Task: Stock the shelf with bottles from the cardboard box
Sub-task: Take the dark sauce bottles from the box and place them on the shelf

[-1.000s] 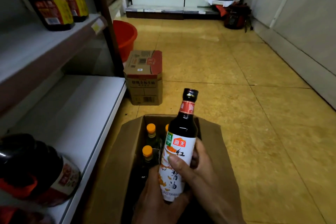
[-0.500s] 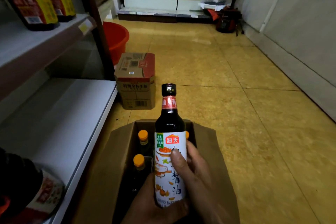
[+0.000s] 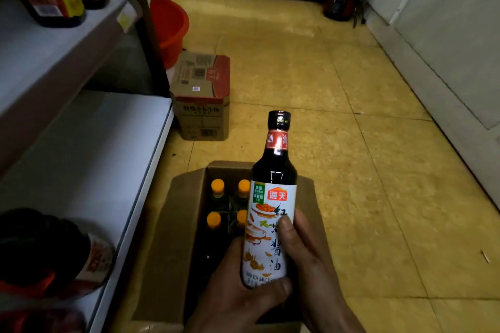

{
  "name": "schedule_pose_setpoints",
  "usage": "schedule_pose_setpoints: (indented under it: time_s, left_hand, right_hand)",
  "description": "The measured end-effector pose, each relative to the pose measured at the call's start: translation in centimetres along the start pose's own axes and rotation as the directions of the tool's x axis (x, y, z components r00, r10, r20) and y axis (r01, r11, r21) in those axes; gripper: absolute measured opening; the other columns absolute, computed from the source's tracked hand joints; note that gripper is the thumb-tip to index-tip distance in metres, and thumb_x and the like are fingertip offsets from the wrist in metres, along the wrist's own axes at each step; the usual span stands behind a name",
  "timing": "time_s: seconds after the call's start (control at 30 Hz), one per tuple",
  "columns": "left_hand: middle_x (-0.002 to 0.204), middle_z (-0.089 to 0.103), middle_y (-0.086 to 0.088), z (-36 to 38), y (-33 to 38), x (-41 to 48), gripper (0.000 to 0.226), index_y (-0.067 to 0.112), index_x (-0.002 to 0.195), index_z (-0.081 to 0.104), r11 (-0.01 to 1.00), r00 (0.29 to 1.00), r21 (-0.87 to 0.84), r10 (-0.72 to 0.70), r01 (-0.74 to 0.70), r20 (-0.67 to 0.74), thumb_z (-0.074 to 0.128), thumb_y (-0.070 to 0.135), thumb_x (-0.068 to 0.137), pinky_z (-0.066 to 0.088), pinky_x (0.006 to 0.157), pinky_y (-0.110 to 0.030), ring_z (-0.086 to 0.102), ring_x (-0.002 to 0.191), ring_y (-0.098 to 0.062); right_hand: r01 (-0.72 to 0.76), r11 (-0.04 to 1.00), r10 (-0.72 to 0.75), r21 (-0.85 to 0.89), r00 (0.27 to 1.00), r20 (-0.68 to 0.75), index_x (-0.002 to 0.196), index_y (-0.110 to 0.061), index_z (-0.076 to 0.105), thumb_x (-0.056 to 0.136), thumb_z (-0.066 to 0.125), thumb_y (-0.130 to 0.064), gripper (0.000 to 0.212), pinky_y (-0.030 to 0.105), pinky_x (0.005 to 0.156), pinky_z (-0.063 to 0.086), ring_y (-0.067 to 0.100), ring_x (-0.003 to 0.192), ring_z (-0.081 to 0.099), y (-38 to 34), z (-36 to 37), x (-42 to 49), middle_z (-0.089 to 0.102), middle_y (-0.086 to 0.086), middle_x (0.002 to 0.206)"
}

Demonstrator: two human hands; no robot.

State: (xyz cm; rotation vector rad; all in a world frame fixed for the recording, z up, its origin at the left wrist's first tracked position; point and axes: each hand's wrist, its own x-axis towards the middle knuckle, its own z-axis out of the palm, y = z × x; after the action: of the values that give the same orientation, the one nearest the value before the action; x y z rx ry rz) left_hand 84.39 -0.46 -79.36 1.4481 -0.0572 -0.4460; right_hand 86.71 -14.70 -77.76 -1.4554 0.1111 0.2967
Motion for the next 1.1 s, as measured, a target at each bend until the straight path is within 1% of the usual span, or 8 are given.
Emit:
schedule_pose_setpoints:
  time_s: [0.07, 0.13, 0.23, 0.4, 0.5, 0.73, 0.87, 1.1]
  left_hand:
    - [0.139, 0.064, 0.016, 0.7, 1.6, -1.6, 0.082, 0.039, 0.148, 0.042, 0.997, 0.998, -0.048, -0.057, 0.056, -0.015, 0.083, 0.023, 0.079, 0.05, 0.108, -0.034, 0.061, 0.129, -0.005]
    - [0.139, 0.064, 0.012, 1.3, 3.0, -3.2, 0.081, 0.037, 0.148, 0.042, 0.989, 0.992, -0.087, -0.123, 0.12, -0.026, 0.082, 0.022, 0.08, 0.052, 0.108, -0.04, 0.062, 0.128, -0.01]
    - [0.133, 0.068, 0.013, 1.5, 5.6, -4.5, 0.075, 0.041, 0.142, 0.047, 0.984, 0.986, -0.097, -0.157, 0.152, -0.047, 0.083, 0.03, 0.076, 0.056, 0.101, -0.038, 0.066, 0.122, -0.009]
    - [0.126, 0.072, 0.011, 2.4, 13.1, -7.6, 0.066, 0.04, 0.136, 0.05, 0.98, 0.981, -0.063, -0.191, 0.189, -0.036, 0.081, 0.013, 0.084, 0.06, 0.088, -0.027, 0.07, 0.115, -0.01]
    - [0.125, 0.073, 0.005, 3.2, 18.7, -9.3, 0.065, 0.037, 0.136, 0.052, 0.979, 0.98, -0.068, -0.196, 0.195, -0.017, 0.08, 0.008, 0.086, 0.061, 0.092, -0.036, 0.071, 0.114, -0.015]
    - [0.124, 0.073, 0.001, 4.8, 35.5, -12.6, 0.063, 0.033, 0.137, 0.052, 0.994, 0.994, -0.007, -0.108, 0.108, -0.004, 0.082, 0.011, 0.086, 0.062, 0.088, -0.036, 0.072, 0.112, -0.02]
    - [0.121, 0.074, 0.005, 6.0, 45.2, -14.7, 0.058, 0.03, 0.134, 0.053, 0.998, 0.999, 0.046, -0.036, 0.038, -0.034, 0.081, 0.014, 0.086, 0.06, 0.084, -0.025, 0.072, 0.11, -0.011]
    - [0.121, 0.074, -0.003, 9.3, 57.8, -19.3, 0.059, 0.027, 0.132, 0.056, 0.995, 0.976, 0.091, 0.065, -0.047, -0.209, 0.085, 0.024, 0.081, 0.059, 0.097, -0.048, 0.071, 0.113, -0.026]
  right_hand:
    - [-0.015, 1.0, 0.015, 0.01, 1.0, -0.014, 0.143, -0.036, 0.055, 0.086, 0.066, -0.053, 0.06, 0.05, 0.105, 0.051, 0.02, 0.12, 0.069, -1.0, 0.3, -1.2, 0.071, -0.001, 0.13]
    - [-0.017, 0.999, 0.017, 0.033, 1.0, -0.003, 0.143, -0.029, 0.055, 0.089, 0.064, -0.043, 0.057, 0.045, 0.102, 0.055, 0.021, 0.119, 0.069, -2.7, 0.7, -2.5, 0.072, 0.001, 0.129]
    - [0.015, 1.0, -0.015, 0.026, 1.0, 0.007, 0.144, -0.022, 0.054, 0.092, 0.06, -0.038, 0.054, 0.037, 0.098, 0.058, 0.023, 0.12, 0.068, -5.2, 1.2, -4.1, 0.071, 0.003, 0.13]
    - [0.029, 0.998, -0.029, 0.05, 1.0, 0.004, 0.143, -0.02, 0.055, 0.093, 0.06, -0.035, 0.052, 0.033, 0.093, 0.059, 0.023, 0.119, 0.069, -12.5, 2.5, -7.0, 0.072, 0.005, 0.129]
    - [0.045, 0.998, -0.045, 0.048, 0.999, 0.003, 0.14, -0.021, 0.058, 0.089, 0.06, -0.04, 0.054, 0.034, 0.091, 0.06, 0.024, 0.117, 0.07, -18.2, 3.3, -8.8, 0.072, 0.005, 0.126]
    - [0.124, 0.992, -0.125, 0.012, 0.992, 0.014, 0.137, -0.03, 0.059, 0.087, 0.059, -0.047, 0.053, 0.027, 0.085, 0.059, 0.018, 0.115, 0.071, -34.7, 5.2, -12.7, 0.073, 0.001, 0.125]
    - [0.212, 0.977, -0.21, -0.013, 0.974, 0.08, 0.137, -0.029, 0.059, 0.096, 0.058, -0.038, 0.042, 0.025, 0.084, 0.059, 0.016, 0.113, 0.072, -44.4, 6.0, -14.5, 0.074, -0.003, 0.122]
    - [0.312, 0.95, -0.3, -0.003, 0.918, 0.258, 0.136, -0.024, 0.059, 0.095, 0.053, -0.03, 0.042, 0.024, 0.085, 0.058, 0.014, 0.11, 0.072, -58.6, 7.6, -18.4, 0.075, -0.003, 0.12]
